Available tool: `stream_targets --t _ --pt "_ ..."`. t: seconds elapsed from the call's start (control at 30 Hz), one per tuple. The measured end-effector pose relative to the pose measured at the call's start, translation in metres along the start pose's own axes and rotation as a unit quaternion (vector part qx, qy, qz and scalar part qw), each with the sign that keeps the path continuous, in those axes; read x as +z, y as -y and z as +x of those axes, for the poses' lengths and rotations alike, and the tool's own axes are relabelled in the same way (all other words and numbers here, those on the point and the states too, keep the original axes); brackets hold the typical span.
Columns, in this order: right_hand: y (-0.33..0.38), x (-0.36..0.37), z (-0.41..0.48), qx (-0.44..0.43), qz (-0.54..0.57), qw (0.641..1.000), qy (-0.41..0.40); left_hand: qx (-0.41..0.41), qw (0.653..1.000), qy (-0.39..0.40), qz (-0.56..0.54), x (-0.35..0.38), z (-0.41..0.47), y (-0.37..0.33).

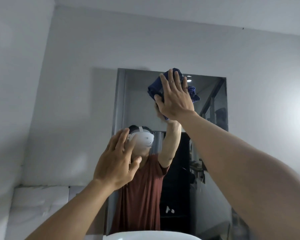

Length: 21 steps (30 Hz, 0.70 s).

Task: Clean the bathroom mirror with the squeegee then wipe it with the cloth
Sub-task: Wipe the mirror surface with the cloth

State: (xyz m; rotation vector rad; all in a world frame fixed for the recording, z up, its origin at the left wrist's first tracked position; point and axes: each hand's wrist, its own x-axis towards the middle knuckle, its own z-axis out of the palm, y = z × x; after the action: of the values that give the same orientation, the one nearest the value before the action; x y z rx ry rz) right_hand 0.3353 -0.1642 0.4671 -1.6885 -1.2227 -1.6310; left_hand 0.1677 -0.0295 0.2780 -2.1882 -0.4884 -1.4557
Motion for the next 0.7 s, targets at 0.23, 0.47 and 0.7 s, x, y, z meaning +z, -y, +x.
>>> stream_targets --t 0.23,0.47,0.7 --pt "-0.040 -0.008 -0.007 0.040 0.002 0.999 0.020 -0.001 1.000 0.001 0.004 0.002 0.000 -0.001" --pt "-0.074 -0.012 -0.015 0.097 -0.014 0.995 0.034 0.012 1.000 -0.002 0.016 0.003 -0.001 0.000" --pt "-0.099 -0.018 -0.026 0.150 0.024 0.988 0.031 0.016 1.000 -0.007 0.018 0.006 -0.001 -0.001"
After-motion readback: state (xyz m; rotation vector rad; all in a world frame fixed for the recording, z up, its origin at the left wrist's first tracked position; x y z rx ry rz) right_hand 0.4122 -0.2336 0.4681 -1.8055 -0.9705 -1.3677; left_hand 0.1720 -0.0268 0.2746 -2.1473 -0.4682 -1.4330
